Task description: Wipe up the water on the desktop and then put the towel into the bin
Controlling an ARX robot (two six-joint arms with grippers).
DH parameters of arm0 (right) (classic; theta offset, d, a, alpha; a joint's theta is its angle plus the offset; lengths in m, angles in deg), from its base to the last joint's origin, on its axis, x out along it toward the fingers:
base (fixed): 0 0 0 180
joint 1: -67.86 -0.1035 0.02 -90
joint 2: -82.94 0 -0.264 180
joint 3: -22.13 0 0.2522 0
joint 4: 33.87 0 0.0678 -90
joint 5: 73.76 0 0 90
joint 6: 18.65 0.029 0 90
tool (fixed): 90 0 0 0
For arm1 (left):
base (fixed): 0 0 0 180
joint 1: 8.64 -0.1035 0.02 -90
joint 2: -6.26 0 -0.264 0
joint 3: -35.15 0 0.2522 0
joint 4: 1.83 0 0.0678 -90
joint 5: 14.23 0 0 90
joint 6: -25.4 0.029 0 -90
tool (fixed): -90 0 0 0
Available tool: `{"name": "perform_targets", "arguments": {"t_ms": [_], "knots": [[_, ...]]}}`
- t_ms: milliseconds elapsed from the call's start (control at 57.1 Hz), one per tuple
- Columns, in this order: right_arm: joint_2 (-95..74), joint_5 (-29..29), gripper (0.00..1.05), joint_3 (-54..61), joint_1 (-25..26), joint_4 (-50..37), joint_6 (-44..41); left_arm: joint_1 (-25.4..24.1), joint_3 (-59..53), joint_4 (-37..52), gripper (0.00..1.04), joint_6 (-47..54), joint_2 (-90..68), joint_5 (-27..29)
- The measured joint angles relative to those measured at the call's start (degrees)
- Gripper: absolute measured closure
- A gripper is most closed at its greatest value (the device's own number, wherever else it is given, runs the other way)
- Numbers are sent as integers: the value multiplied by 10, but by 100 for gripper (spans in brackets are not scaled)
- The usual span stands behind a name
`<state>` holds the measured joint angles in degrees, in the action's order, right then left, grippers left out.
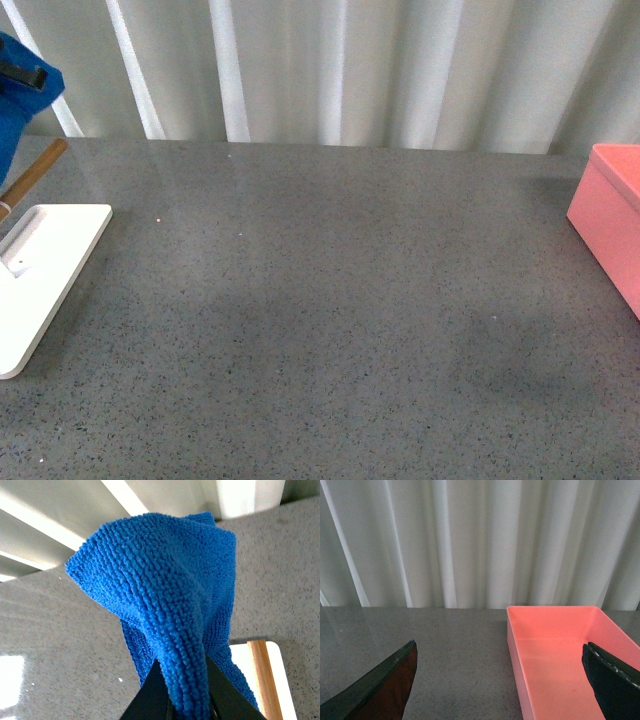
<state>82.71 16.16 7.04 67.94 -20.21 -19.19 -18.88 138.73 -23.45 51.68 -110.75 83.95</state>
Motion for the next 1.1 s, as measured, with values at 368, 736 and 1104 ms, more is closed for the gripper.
{"name": "perform_targets", "arguments": {"t_ms": [368,736,1104], "knots": [[0,0,7,0,0,0,0,10,39,-27,100,-76,180,-134],[0,0,7,0,0,0,0,175,-169,133,100,-245,337,-311],[0,0,7,0,0,0,0,255,-348,379,100,-353,235,-337]]}}
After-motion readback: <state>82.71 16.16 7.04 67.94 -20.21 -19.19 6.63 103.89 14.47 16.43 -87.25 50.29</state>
